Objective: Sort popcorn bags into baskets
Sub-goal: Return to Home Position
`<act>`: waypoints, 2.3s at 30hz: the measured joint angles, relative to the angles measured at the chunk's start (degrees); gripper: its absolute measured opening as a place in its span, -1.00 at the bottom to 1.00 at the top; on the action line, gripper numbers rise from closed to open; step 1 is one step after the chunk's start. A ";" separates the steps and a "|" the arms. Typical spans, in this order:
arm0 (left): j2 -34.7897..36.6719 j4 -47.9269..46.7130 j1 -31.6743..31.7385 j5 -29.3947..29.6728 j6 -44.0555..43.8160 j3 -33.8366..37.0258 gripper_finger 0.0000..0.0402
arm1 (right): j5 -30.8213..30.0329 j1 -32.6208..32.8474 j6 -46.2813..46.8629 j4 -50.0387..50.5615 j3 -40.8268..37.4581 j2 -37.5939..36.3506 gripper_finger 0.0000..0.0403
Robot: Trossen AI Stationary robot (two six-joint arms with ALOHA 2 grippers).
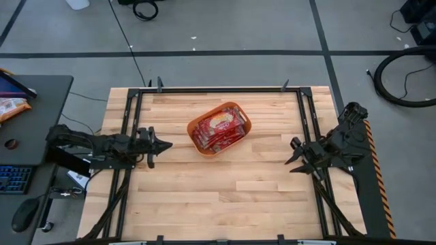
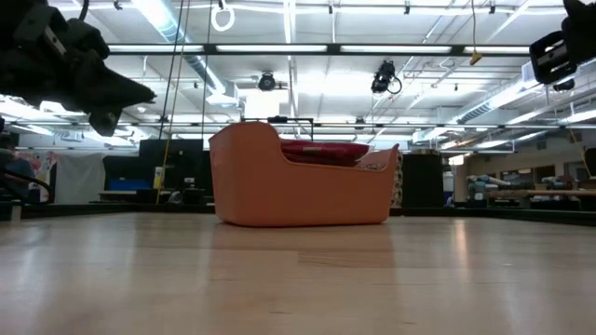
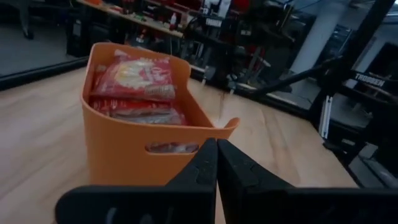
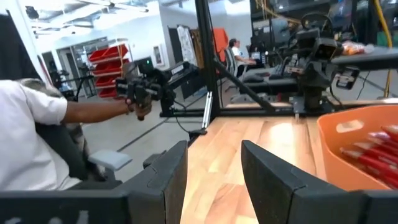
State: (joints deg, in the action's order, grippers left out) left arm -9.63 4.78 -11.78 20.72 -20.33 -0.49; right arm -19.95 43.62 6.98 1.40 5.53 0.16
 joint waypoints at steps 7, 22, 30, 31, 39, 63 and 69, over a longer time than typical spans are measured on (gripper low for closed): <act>2.57 -4.79 2.54 0.05 2.26 -2.06 -0.97 | 0.13 -0.02 -0.79 -3.56 -2.02 -0.02 -0.23; 6.72 -8.89 3.90 -2.45 1.56 -2.67 -0.97 | 6.12 -0.02 -3.65 -4.60 -4.60 -0.02 -0.23; 6.72 -9.07 3.90 -6.33 2.72 -2.62 -0.98 | 8.54 -0.18 -2.39 -5.68 -5.20 0.02 -0.23; 6.72 -9.05 3.90 -6.32 2.99 -2.60 -0.98 | 9.19 -0.35 -1.77 -5.39 -5.22 0.02 -0.23; 6.71 -8.56 3.90 -6.24 4.82 -2.34 -0.97 | 10.38 -3.49 -6.78 -3.99 -5.19 0.12 -0.23; 6.65 -5.37 3.90 -3.60 12.01 -1.81 -0.91 | -11.61 -11.83 2.93 -5.93 -5.19 4.33 -0.23; 6.65 -4.99 3.90 -3.64 12.01 -1.81 -0.91 | -11.61 -17.48 -0.52 -5.91 -5.19 4.61 -0.23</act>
State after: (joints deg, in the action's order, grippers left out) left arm -2.98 -0.22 -7.88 17.08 -8.32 -2.31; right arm -31.55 26.14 6.46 -4.51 0.34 4.78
